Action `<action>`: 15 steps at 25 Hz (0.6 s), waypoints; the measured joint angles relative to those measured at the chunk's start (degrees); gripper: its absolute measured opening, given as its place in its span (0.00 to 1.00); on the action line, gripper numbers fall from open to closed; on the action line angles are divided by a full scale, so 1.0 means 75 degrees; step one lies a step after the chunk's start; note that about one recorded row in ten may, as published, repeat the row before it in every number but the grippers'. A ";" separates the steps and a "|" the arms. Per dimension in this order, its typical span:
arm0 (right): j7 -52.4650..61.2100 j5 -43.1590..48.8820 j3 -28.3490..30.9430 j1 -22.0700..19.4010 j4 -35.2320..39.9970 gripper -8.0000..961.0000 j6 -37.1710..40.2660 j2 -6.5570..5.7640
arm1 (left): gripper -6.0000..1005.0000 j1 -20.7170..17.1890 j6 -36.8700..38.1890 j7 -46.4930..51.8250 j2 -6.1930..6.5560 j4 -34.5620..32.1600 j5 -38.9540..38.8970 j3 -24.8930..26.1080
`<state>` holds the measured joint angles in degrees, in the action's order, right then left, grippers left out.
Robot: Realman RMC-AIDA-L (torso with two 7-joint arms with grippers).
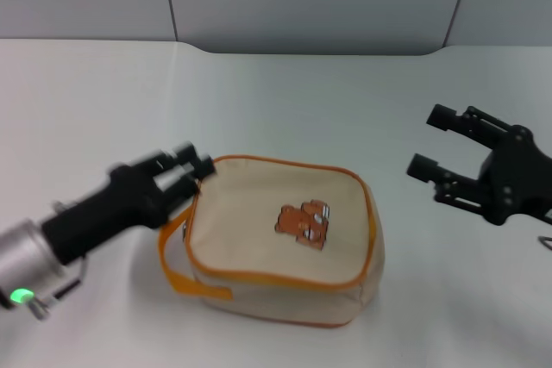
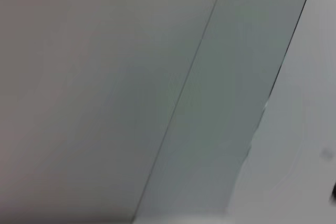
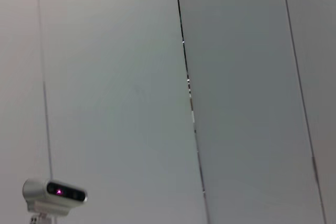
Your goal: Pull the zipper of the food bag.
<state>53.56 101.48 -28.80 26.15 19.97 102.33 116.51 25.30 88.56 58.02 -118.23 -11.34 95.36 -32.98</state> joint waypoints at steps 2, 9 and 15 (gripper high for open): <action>0.0483 0.0078 -0.0095 0.0041 0.0047 0.79 0.0265 -0.0170 | 0.26 -0.0111 0.0731 0.0275 0.0087 -0.0475 -0.0113 -0.0005; 0.1250 0.1291 -0.0811 0.0458 0.0303 0.81 0.1422 -0.0682 | 0.55 0.0048 0.3024 0.0592 0.0605 -0.1603 0.0522 -0.1525; 0.1196 0.1702 -0.0947 0.0521 0.0468 0.81 0.1297 -0.0492 | 0.77 0.0188 0.2977 0.0650 0.0615 -0.1703 0.1150 -0.1994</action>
<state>62.52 114.25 -35.90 30.06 23.48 112.06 112.81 26.71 110.89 62.89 -113.61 -24.12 103.98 -47.94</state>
